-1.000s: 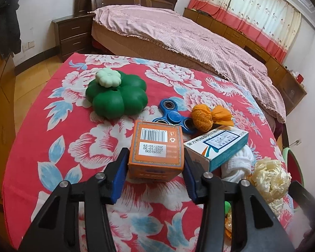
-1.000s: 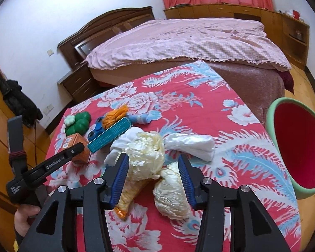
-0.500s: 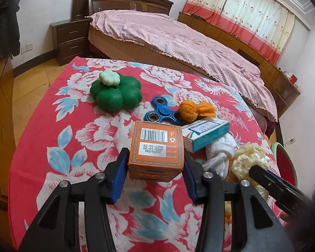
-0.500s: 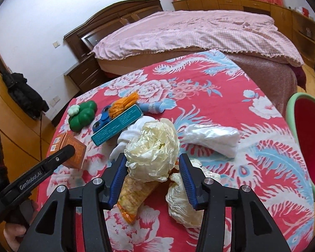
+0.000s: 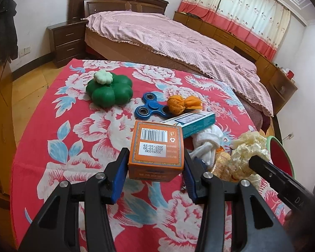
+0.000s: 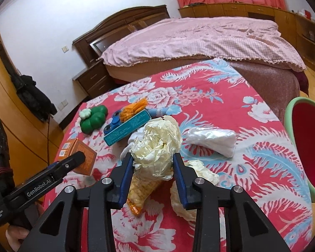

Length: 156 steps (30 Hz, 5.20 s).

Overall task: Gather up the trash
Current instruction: 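Grasp the orange box with the left tool while the right tool grasps crumpled paper, then carry the orange box and crumpled paper over the red bucket, then open the left tool while the right tool opens, dropping both items into the bucket, then move the left tool to the snack packet and grasp it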

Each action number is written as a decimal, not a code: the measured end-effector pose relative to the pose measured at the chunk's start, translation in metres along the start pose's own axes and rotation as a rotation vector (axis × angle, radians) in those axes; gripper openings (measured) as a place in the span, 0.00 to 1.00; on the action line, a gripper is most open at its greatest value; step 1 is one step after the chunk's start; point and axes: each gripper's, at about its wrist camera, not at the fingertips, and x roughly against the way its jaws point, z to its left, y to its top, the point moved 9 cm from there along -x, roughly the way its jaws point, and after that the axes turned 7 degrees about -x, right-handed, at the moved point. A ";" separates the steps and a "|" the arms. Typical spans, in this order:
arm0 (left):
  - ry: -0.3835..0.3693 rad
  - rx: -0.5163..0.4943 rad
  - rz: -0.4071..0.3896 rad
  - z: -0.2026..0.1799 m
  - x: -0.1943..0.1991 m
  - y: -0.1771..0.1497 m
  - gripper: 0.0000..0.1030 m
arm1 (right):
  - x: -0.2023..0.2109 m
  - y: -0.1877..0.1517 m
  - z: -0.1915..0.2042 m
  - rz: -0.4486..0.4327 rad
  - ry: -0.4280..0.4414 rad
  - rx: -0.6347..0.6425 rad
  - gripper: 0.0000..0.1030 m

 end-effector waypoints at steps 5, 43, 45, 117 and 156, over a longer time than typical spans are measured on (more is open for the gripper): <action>-0.017 -0.020 -0.010 -0.012 0.009 0.001 0.47 | 0.020 0.004 -0.002 -0.032 -0.004 -0.003 0.37; -0.199 -0.229 -0.007 -0.168 0.048 0.011 0.47 | 0.145 0.028 -0.138 -0.239 -0.130 -0.204 0.37; -0.209 -0.245 -0.011 -0.179 0.049 0.013 0.47 | 0.148 0.027 -0.147 -0.241 -0.142 -0.217 0.37; -0.384 -0.479 0.121 -0.346 -0.044 -0.020 0.48 | 0.156 0.004 -0.293 -0.242 -0.290 -0.458 0.46; -0.108 -0.222 0.166 -0.119 -0.039 -0.033 0.48 | 0.113 -0.014 -0.157 -0.123 -0.178 -0.302 0.46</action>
